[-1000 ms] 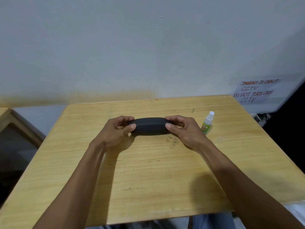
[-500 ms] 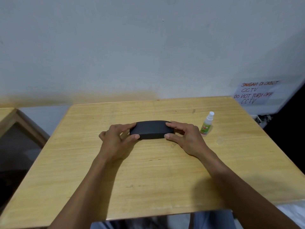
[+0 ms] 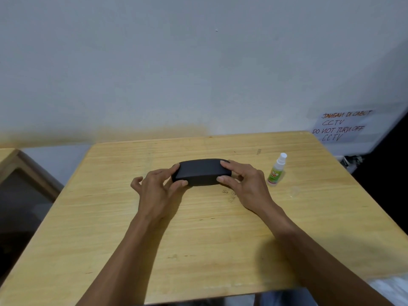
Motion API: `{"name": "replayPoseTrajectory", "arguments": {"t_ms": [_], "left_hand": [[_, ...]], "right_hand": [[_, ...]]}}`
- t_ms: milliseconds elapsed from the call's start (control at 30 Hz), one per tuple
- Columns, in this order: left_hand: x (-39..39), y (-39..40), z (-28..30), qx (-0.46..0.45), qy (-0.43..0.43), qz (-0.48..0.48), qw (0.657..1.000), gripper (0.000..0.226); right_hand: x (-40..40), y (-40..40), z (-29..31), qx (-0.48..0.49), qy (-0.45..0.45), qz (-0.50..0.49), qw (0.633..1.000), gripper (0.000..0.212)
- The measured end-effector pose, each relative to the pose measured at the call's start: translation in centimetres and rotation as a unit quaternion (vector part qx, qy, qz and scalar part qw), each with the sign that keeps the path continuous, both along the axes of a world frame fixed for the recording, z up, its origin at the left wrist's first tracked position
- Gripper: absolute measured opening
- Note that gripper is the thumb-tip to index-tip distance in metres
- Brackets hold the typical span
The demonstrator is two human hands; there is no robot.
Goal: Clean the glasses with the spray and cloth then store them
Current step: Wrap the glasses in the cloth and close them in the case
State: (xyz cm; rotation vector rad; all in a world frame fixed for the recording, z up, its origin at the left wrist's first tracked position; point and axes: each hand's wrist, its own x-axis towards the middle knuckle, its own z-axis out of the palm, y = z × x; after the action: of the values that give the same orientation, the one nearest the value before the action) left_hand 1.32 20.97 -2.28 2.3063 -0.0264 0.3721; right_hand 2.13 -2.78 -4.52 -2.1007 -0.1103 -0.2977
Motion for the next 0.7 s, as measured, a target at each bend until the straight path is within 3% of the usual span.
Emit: {"name": "replayPoseTrajectory", "arguments": {"t_ms": [200, 700], "left_hand": [[5.0, 0.5, 1.1, 0.025, -0.057, -0.011, 0.998, 0.051], [14.3, 0.8, -0.6, 0.006, 0.0, 0.027, 1.0, 0.05]], "right_hand": [[3.9, 0.6, 1.8, 0.031, -0.004, -0.01, 0.999, 0.049], [14.4, 2.5, 0.4, 0.0, 0.043, -0.011, 0.999, 0.051]]}}
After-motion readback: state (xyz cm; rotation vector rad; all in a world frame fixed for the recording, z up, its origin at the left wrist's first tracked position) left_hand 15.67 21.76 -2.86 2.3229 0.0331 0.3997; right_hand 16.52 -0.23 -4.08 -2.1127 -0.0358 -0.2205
